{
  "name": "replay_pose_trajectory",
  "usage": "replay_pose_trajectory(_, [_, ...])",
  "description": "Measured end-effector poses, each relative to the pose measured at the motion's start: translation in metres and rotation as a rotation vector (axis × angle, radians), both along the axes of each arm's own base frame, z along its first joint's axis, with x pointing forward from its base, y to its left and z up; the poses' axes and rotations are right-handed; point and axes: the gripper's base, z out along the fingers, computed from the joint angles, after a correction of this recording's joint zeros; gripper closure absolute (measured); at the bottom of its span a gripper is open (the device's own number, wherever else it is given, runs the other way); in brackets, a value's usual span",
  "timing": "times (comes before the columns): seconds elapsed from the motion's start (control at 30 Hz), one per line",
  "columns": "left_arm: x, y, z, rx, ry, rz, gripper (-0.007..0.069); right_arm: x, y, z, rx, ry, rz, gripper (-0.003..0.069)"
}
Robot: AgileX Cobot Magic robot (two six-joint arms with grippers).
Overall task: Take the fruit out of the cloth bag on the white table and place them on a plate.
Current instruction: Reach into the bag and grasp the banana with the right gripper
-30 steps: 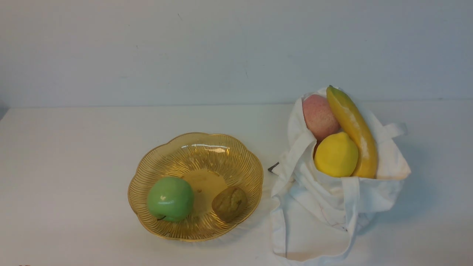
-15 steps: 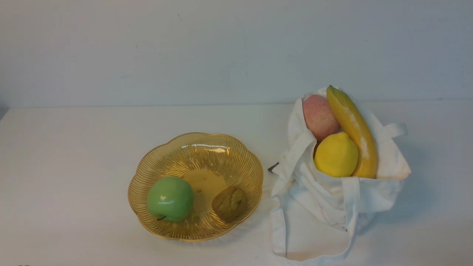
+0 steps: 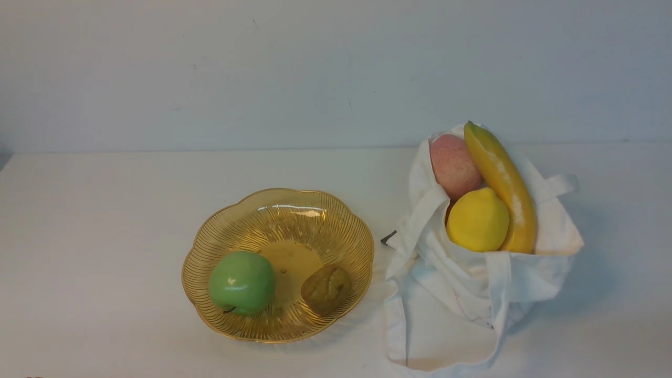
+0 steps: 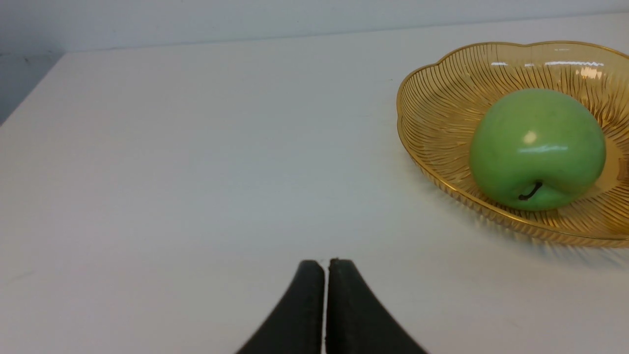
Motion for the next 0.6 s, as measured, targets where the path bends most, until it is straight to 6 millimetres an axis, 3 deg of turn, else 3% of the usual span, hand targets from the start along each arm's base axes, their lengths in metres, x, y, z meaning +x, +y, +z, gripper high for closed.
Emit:
replay_pose_trajectory(0.13, [0.0,0.0,0.0,0.0,0.0,0.0,0.0632,0.0,-0.001,0.004,0.132,-0.051,0.0,0.0674])
replay_pose_trajectory(0.37, [0.0,0.0,0.0,0.0,0.0,0.0,0.0632,-0.001,-0.002,0.008,0.158,-0.098,-0.007,0.0674])
replay_pose_trajectory(0.47, [0.0,0.0,0.0,0.0,0.0,0.0,0.0632,-0.003,-0.004,0.019,0.168,-0.206,-0.025,0.0674])
replay_pose_trajectory(0.6, [0.0,0.0,0.0,0.0,0.0,0.0,0.0632,-0.006,-0.001,0.045,0.089,-0.186,-0.004,0.0674])
